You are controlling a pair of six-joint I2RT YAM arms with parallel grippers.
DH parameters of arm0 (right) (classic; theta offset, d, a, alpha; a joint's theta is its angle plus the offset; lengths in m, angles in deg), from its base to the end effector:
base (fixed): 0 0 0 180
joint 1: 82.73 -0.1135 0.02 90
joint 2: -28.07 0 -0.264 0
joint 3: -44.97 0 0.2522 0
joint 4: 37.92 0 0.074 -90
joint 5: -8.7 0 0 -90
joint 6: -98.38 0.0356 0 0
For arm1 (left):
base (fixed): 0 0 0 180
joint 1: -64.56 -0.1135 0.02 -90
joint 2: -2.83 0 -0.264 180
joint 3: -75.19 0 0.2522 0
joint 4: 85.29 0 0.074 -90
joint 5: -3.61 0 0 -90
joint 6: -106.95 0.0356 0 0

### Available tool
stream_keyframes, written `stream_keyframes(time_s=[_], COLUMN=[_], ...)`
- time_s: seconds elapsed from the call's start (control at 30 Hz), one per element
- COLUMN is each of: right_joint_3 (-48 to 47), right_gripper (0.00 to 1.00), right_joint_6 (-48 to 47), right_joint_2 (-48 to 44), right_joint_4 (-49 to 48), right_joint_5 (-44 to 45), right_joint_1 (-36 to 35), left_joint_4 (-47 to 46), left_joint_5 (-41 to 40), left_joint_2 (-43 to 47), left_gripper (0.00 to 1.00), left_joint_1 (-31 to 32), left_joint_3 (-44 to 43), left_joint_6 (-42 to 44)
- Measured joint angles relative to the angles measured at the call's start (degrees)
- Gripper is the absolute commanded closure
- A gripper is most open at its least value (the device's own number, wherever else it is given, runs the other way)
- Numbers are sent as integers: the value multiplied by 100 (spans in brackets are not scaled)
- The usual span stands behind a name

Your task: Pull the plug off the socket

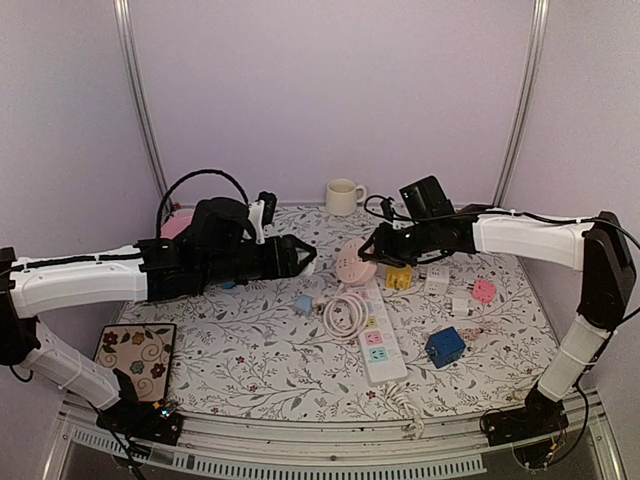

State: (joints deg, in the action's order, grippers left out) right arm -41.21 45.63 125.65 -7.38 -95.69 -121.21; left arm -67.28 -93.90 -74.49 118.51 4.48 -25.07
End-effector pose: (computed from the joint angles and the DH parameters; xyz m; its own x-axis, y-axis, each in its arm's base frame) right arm 0.2941 0.2451 0.2528 -0.8689 0.0583 -0.4916 -0.2783 0.7637 0.5825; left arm 0.1873 -0.2495 0.2965 -0.6719 -0.2046 -0.7118 0.3794 0.7303 -0.5681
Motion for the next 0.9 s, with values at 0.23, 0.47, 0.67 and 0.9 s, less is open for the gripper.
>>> stream_keyframes(time_s=[0.23,0.47,0.67,0.9], right_joint_3=[0,-166,-903,-2142], right_gripper=[97,96,96,96], right_joint_6=[-11,-131,-385,-730], right_joint_2=[0,356,1008,1762], right_joint_4=[-2,22,439,660], right_joint_5=[26,-245,-291,-315], right_joint_1=[-37,-87,-116,295], left_joint_4=[468,1231,1799,2090], left_joint_5=[-251,-289,-219,-72], left_joint_2=[-81,-372,-610,-734], left_gripper=[79,80,80,79], left_joint_1=[-59,-354,-439,-511], left_joint_3=[-42,-13,238,494], left_joint_6=[-284,-876,-1217,-1423])
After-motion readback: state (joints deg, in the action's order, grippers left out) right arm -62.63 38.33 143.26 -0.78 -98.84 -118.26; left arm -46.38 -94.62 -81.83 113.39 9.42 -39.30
